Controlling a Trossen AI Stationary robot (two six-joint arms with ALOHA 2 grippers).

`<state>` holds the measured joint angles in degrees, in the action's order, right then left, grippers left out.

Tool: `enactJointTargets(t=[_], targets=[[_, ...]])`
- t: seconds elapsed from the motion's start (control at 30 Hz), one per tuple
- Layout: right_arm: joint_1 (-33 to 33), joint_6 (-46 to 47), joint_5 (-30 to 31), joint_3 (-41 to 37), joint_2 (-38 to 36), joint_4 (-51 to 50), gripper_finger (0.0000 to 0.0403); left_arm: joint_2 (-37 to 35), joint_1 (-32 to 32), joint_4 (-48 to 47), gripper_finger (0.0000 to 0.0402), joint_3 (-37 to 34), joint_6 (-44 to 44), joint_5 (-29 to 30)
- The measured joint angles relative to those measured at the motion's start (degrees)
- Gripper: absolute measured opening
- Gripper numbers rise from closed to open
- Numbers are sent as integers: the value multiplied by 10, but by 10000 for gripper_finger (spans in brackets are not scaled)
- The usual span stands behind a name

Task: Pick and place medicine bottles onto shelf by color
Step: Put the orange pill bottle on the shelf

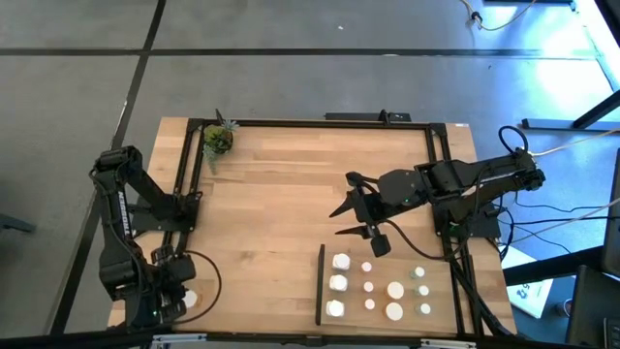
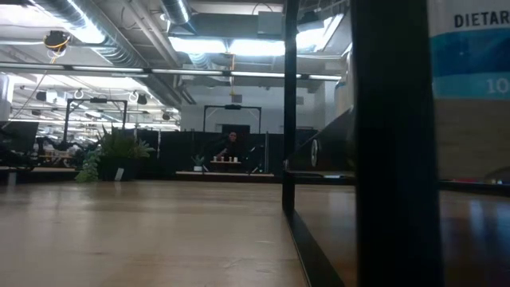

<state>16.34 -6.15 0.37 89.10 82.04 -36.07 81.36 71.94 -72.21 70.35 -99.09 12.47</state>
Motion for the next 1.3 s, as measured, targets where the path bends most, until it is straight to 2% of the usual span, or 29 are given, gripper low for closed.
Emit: enactJointTargets(t=[0.23,0.6,0.67,0.83,1.07,1.3], targets=[[0,0,0,0,0,0,188,0,0,10,154,0,-3,27],[0,0,0,0,0,0,188,0,0,80,272,-45,-8,19],[0,0,0,0,0,0,188,0,0,111,285,-54,20,17],[0,0,0,0,0,0,188,0,0,166,294,-82,124,-33],[0,0,0,0,0,0,188,0,6,166,294,-113,122,-46],[0,0,0,0,0,0,188,0,6,176,304,-114,93,-29]])
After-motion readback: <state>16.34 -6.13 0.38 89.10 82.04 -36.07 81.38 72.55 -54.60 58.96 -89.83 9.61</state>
